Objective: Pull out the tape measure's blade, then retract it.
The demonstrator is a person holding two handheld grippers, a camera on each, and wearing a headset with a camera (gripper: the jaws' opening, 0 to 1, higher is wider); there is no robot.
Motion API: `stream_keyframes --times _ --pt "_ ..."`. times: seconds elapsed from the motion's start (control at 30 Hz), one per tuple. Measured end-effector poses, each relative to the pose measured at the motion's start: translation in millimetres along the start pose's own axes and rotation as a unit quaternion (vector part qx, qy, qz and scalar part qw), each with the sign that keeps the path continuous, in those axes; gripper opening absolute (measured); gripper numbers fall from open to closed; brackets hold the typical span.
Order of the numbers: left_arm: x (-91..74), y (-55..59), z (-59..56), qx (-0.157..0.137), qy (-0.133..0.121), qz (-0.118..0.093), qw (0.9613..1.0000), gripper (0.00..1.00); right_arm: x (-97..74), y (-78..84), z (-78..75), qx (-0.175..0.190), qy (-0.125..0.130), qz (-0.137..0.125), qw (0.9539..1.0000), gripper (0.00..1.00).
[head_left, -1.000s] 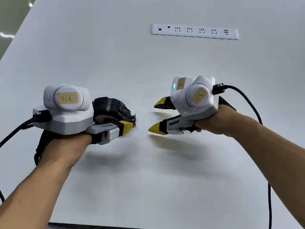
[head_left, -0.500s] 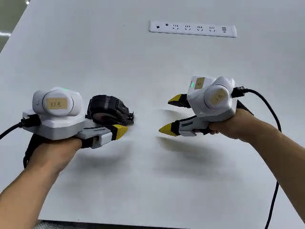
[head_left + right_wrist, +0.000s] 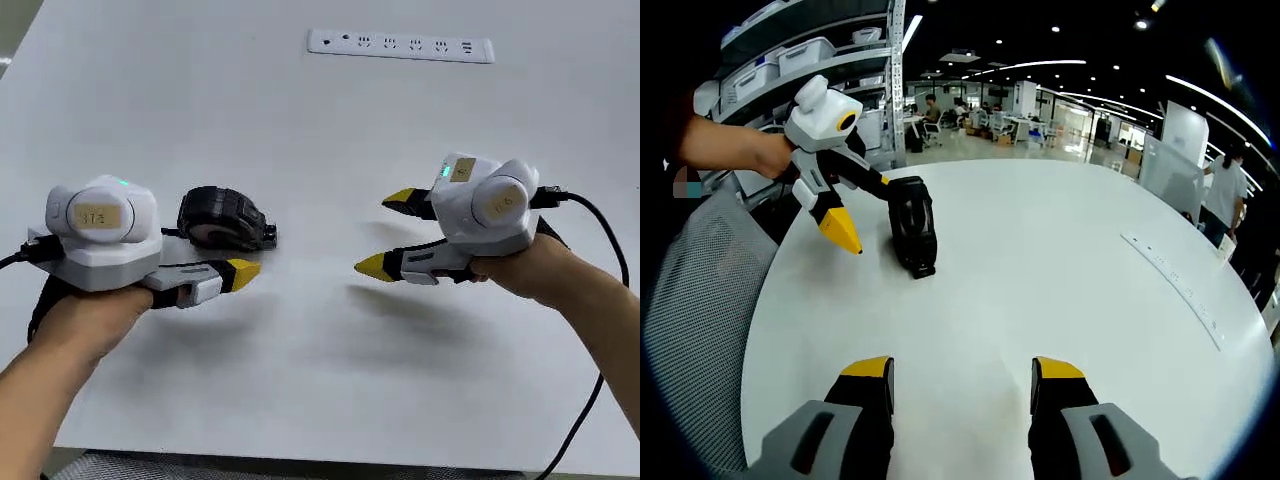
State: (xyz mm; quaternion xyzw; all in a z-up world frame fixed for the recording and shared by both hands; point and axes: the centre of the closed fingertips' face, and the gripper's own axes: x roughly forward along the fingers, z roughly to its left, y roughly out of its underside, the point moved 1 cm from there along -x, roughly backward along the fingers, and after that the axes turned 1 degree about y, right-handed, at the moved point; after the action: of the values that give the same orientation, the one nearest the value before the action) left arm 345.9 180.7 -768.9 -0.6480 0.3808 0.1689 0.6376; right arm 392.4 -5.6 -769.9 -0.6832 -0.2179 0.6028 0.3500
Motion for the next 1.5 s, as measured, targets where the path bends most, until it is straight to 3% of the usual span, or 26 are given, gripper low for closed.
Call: stream_keyframes --times 0.4,0.77,1.03,1.33,1.5 --pt "-7.7 -3.4 0.1 0.029 0.019 -0.018 0.9992 0.85 -25.2 9.2 -2.8 0.025 0.025 -0.015 0.9992 0.59" --pt "-17.3 -4.7 -4.3 0.061 0.042 -0.045 0.9963 0.88 -45.6 23.6 6.7 0.055 0.042 -0.033 0.9970 0.66" --pt "-24.6 -4.1 -18.9 0.092 0.067 -0.069 0.9911 0.93 -60.7 26.2 10.3 0.075 0.063 -0.064 0.9931 0.75" --pt "-31.9 0.5 -23.1 0.092 0.068 -0.089 0.9894 0.99 -68.5 34.1 19.1 0.096 0.085 -0.082 0.9883 0.84" --pt "-32.8 8.0 -25.8 0.104 0.069 -0.084 0.9886 0.99 -73.9 38.4 21.9 0.109 0.096 -0.094 0.9848 0.89"
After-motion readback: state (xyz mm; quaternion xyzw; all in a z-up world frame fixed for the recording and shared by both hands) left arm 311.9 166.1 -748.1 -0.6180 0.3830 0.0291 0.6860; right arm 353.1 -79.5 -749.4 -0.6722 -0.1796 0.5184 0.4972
